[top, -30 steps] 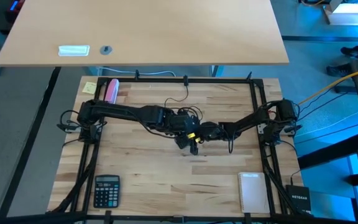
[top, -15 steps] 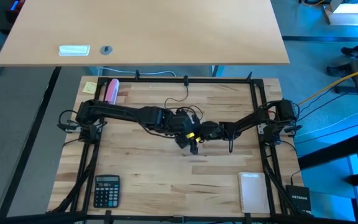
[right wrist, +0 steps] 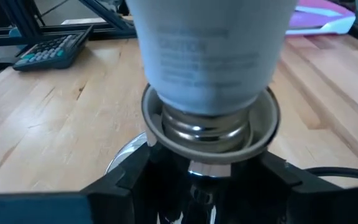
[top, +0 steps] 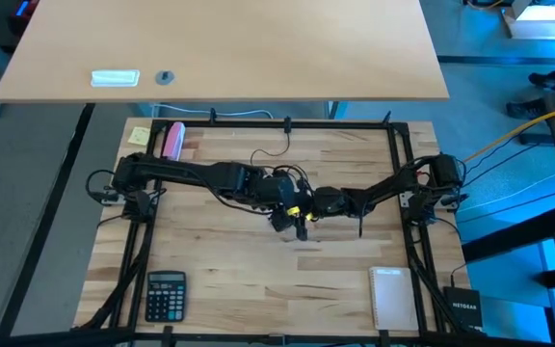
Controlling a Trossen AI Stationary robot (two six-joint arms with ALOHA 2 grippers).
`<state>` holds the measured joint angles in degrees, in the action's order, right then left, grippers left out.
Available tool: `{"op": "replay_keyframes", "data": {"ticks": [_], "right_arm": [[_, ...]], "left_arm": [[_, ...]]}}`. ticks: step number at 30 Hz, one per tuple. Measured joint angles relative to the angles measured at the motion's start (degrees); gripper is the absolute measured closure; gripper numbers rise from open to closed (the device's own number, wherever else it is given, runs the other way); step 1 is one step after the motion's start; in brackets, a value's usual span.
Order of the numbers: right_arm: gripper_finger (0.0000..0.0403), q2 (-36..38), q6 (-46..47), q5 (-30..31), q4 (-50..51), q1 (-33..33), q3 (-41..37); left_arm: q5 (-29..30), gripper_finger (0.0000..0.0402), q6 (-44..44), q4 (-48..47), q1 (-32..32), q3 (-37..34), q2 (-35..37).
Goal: Screw lightbulb
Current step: Insert the lightbulb into the lamp
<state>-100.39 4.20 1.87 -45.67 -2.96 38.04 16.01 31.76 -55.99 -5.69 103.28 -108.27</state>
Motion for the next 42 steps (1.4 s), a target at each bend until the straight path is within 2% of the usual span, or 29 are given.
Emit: {"op": "replay_keyframes", "data": {"ticks": [5, 9, 16, 21, 27, 34, 42], "right_arm": [[0.0223, 0.06, 2.11, -0.24, 1.89, 0.05, 0.12], [0.0223, 0.06, 2.87, 0.07, 4.22, 0.75, 0.11], [0.0223, 0.06, 1.80, 1.05, 6.75, 0.74, 0.15], [0.0223, 0.06, 0.42, 0.24, 8.78, 0.70, 0.17], [0.0223, 0.06, -0.13, 0.13, 9.36, 0.72, 0.13], [0.0223, 0.06, -2.33, -4.46, 7.38, 0.72, 0.11], [0.0223, 0.06, -5.09, -7.55, 7.24, 0.70, 0.11]], "left_arm": [[-3.19, 0.0141, -0.64, -0.12, 0.65, 0.04, -0.84], [-3.49, 0.0141, -0.74, -0.03, 1.07, -0.11, -2.03], [-4.36, 0.0141, -1.01, -0.28, 1.93, -0.15, -3.22], [-8.19, 0.0141, -2.26, -0.18, 3.28, -0.17, -4.65], [-9.16, 0.0141, -4.84, 0.07, 3.98, -0.18, -5.00], [-9.31, 0.0141, -15.57, 0.51, 2.57, -0.24, -4.89], [-9.59, 0.0141, -34.78, 1.02, 1.29, -0.27, -4.92]]}}
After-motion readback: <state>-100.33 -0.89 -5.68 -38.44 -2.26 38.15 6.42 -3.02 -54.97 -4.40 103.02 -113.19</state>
